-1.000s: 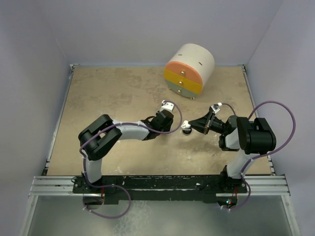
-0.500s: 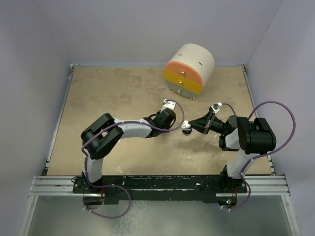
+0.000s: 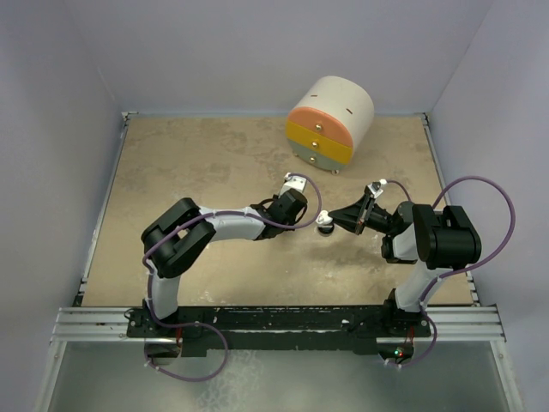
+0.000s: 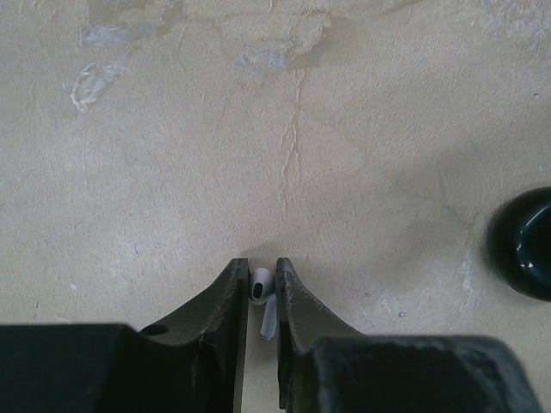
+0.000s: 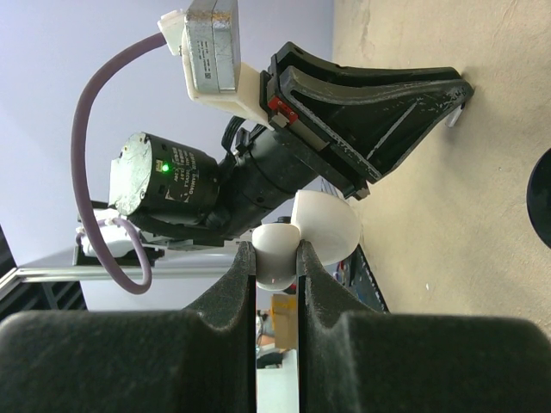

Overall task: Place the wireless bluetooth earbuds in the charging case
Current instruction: Pick up the earbud from the center of the board, then adjust the earbud at the center of the board.

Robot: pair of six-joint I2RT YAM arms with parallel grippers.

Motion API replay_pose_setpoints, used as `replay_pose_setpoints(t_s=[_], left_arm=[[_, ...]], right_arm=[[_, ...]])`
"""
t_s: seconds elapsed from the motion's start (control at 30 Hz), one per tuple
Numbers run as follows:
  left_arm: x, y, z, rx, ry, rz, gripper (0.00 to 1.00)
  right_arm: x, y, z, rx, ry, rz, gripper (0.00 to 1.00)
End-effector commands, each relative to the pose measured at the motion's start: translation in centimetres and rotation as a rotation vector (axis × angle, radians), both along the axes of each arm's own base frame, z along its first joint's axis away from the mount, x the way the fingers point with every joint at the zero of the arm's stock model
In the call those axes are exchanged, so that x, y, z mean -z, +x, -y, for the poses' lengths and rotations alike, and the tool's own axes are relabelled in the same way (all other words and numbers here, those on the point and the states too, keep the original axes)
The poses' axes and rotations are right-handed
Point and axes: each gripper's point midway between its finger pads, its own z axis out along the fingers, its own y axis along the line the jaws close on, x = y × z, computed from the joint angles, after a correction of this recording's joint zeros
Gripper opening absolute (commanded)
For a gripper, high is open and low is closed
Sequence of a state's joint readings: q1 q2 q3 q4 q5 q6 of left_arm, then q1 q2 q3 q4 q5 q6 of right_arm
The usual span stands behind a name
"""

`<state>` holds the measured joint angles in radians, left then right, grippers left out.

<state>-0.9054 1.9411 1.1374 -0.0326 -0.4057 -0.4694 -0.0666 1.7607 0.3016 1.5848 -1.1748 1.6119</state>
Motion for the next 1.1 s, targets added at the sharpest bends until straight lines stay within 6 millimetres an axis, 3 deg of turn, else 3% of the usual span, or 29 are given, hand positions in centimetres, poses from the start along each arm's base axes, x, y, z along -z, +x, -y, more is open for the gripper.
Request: replay_pose_setpoints(t_s=[0.0, 0.17, 0.37, 0.57, 0.77, 1.07], left_arm=[[4.0, -2.4, -2.4, 0.015, 0.119, -0.126, 0.12], [3.5, -2.2, -2.4, 0.014, 0.114, -0.115, 0.00], [1.0, -1.4, -2.4, -0.016, 0.068, -0.041, 0.00], [-5.9, -0.5, -2.4, -0.062, -0.169, 0.167, 0.00], [-14.4, -0.6, -3.3, -0.101, -0.488, 0.405, 0.00], [-20.5, -1.9, -3.2, -0.061, -0.867, 0.616, 0.00]], right_arm=[[-6.9, -3.4, -0.2, -0.024, -0.076, 0.806, 0.00], [-6.9, -3.4, -0.2, -0.023, -0.076, 0.805, 0.00], [-6.7, -3.4, -0.2, -0.021, -0.076, 0.800, 0.00], [-6.5, -3.2, -0.1, -0.007, -0.072, 0.790, 0.00], [-6.7, -3.2, -0.1, 0.011, -0.067, 0.793, 0.00], [-7.1, -3.1, -1.0, 0.027, -0.030, 0.794, 0.00]])
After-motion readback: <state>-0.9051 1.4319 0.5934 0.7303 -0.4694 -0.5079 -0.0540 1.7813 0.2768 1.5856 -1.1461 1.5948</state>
